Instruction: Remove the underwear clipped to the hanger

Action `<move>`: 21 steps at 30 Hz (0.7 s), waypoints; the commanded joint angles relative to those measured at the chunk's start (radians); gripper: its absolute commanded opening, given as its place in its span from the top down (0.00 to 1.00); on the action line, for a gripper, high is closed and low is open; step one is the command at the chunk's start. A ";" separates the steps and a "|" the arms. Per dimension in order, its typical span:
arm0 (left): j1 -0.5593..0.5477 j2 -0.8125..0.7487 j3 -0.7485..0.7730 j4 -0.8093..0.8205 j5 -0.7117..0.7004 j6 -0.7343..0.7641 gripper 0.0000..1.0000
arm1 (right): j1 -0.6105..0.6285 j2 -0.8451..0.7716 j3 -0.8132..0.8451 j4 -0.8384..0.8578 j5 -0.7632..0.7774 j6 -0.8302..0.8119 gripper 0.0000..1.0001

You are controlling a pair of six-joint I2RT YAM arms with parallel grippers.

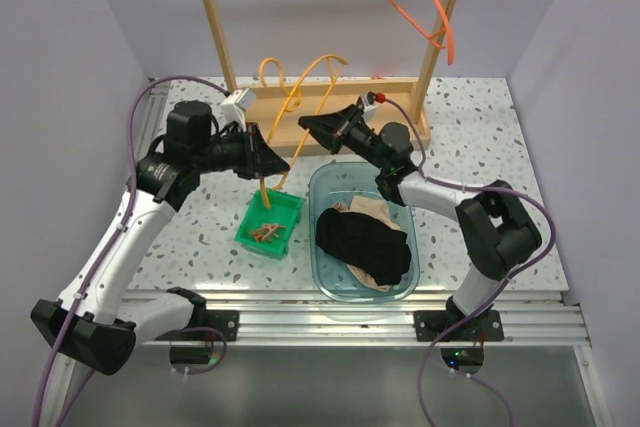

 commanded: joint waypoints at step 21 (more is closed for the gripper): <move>-0.032 0.363 0.763 -0.449 -0.710 0.160 1.00 | -0.097 -0.377 -0.108 -0.456 -0.033 -0.210 0.02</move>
